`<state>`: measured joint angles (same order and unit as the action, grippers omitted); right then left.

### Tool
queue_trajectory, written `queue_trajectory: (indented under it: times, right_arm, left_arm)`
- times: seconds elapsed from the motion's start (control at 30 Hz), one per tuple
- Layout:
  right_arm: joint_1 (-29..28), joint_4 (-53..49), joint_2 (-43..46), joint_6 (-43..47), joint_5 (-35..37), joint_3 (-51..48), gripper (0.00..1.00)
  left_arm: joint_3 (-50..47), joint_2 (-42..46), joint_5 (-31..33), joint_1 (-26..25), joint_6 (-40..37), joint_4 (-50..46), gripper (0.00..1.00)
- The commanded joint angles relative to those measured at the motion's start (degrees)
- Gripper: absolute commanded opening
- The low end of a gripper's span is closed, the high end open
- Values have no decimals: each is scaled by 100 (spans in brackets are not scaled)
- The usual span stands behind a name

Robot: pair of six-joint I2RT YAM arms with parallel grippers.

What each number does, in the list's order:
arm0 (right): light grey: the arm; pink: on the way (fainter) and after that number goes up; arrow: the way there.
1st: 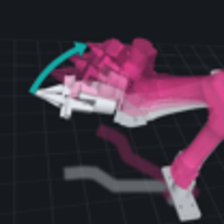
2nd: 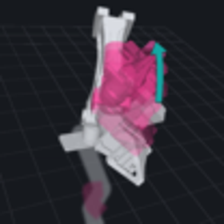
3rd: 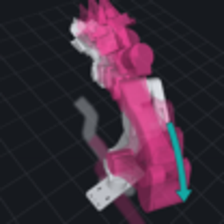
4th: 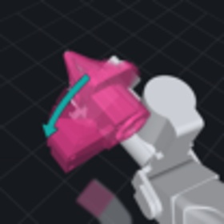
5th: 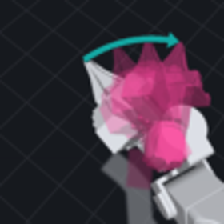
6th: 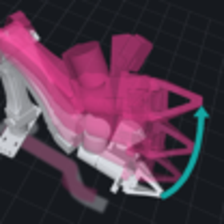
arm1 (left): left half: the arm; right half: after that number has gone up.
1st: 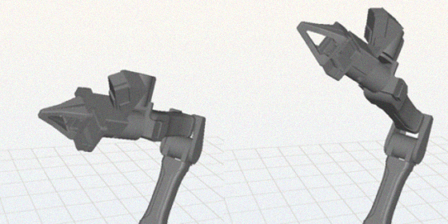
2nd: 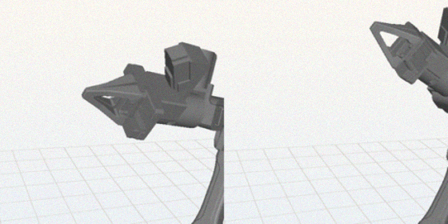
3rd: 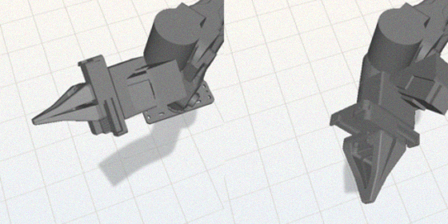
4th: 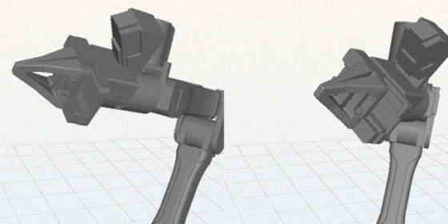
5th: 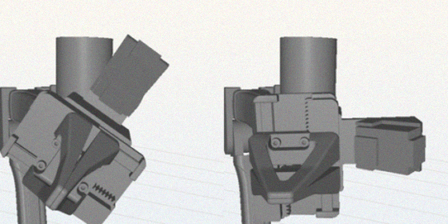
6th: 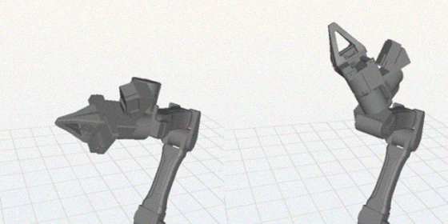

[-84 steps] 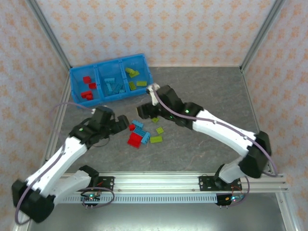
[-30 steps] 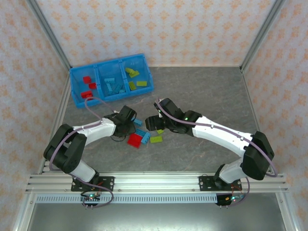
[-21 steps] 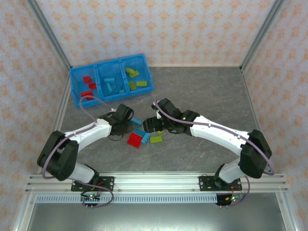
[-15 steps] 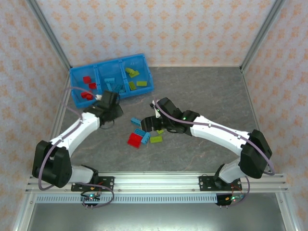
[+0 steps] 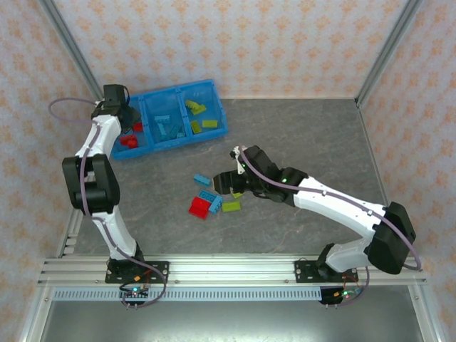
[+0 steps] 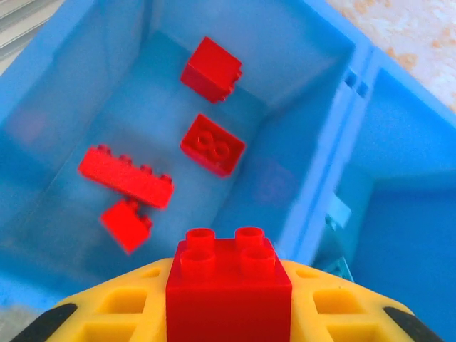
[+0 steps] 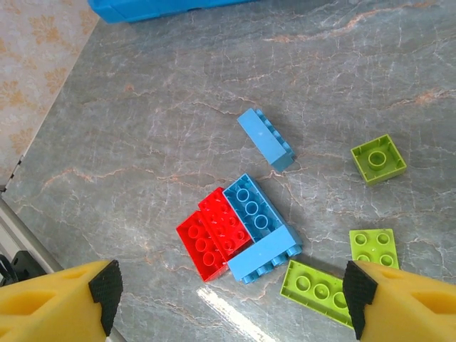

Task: Sort the legos into containers by color

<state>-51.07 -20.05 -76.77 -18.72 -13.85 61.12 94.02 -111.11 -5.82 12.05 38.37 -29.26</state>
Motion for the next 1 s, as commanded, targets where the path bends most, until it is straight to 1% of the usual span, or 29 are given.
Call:
queue_trajectory:
  times: [0.0, 0.07, 0.1, 0.17, 0.23, 0.3, 0.4, 0.47, 0.6, 0.67, 0.7, 0.77, 0.8, 0.87, 0.97]
  right_arm:
    - [-8, -190, 258, -22, 374, -67, 83]
    - [-1, -250, 286, -15, 568, -83, 84]
    - [-8, -261, 270, -16, 660, -83, 84]
    - [-8, -291, 162, 4, 831, -59, 85]
    - [-8, -258, -8, 49, 879, -1, 86]
    - [-8, -202, -268, 86, 895, 93, 86]
    - [-8, -244, -840, 200, 886, 406, 86]
    - [-8, -258, -1284, 248, 829, 653, 86]
    - [-8, -86, -2088, 240, 555, 1058, 86]
    - [-8, -50, -2564, 229, 384, 1321, 85]
    - [-8, -51, -2808, 250, 326, 1510, 84]
    - [-8, -110, -3255, 321, 296, 1852, 83]
    - [-8, -166, -3472, 381, 345, 2031, 82]
    - [-8, -273, -3861, 499, 493, 2359, 78]
    - [-4, -513, -4406, 622, 568, 2862, 70]
  left_arm:
    - [498, -128, -228, 82, 132, -511, 47]
    - [446, 57, -248, 81, 147, -538, 54]
    - [330, 132, -269, 78, 184, -515, 55]
    - [-117, 755, -312, 55, 286, -360, 58]
    - [-539, 1282, -300, -9, 380, -400, 57]
    - [-990, 1924, -315, -213, 358, -463, 55]
    - [-1667, 3033, -119, -933, 82, -619, 55]
    - [-1984, 3687, 15, -1573, -222, -883, 55]
    - [-2469, 4503, 300, -2728, -734, -1367, 54]
    - [-2616, 4700, -27, -3078, -1171, -1655, 55]
    - [-2708, 4817, -343, -3172, -1336, -1805, 56]
    - [-2928, 5122, -856, -3229, -1734, -2007, 58]
    - [-3034, 5294, -1013, -3223, -1989, -2121, 59]
    - [-3147, 5613, -1243, -3233, -2356, -2357, 59]
    - [-3265, 5992, -1601, -3235, -2825, -2599, 62]
